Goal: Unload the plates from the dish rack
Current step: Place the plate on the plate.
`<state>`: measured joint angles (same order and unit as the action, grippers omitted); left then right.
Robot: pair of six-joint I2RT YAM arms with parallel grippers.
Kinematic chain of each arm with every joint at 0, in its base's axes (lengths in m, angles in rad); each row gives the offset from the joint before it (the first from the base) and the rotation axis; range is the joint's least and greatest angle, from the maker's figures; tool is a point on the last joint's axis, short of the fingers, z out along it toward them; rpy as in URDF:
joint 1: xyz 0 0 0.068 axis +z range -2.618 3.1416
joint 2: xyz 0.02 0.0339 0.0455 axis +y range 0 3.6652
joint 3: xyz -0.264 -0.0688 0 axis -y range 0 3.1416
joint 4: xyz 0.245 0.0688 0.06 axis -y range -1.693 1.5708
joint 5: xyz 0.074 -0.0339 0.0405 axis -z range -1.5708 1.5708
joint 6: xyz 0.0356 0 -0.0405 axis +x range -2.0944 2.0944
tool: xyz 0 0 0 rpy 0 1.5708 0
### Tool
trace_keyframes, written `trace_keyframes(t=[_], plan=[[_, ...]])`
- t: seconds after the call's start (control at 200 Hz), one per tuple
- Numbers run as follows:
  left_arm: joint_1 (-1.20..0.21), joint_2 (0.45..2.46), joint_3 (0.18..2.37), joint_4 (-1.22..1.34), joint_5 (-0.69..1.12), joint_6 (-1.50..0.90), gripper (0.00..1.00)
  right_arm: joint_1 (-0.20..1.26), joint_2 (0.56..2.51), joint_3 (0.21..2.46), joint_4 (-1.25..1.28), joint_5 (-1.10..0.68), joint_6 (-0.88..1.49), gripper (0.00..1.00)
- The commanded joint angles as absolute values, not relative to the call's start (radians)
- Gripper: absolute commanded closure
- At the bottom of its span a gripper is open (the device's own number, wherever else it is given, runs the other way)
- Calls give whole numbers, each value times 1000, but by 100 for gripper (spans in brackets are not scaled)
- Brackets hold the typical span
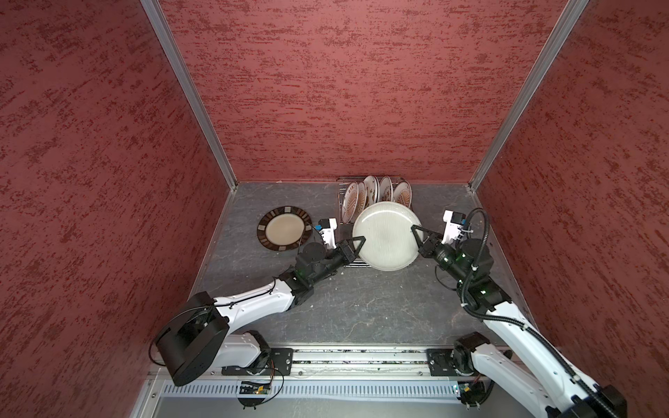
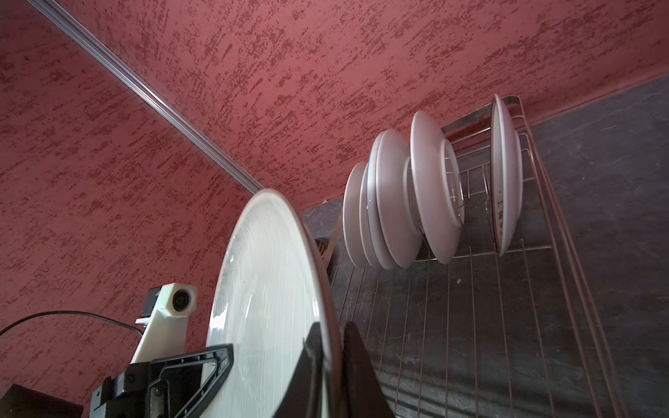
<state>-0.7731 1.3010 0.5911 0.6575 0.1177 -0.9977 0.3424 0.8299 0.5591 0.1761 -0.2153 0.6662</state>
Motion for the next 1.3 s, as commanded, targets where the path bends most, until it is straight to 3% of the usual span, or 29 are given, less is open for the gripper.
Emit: trace_keyframes(t=[0.0, 0.241, 0.401, 0.782, 1.112, 1.298], plan=[[-754, 1310, 611, 693, 202, -990, 100, 342, 845, 593, 309, -256, 676, 78], [-723, 1303, 626, 695, 237, -1016, 100, 342, 885, 606, 315, -314, 666, 47], [-677, 1266, 646, 690, 291, -1027, 100, 342, 893, 634, 257, -304, 651, 2], [-645, 1178, 626, 646, 262, -1002, 100, 342, 870, 603, 235, -246, 636, 1], [-529, 1094, 581, 615, 263, -1023, 100, 349, 889, 561, 401, -452, 570, 1], [-433, 1036, 545, 600, 286, -1047, 100, 393, 952, 592, 394, -424, 556, 1]])
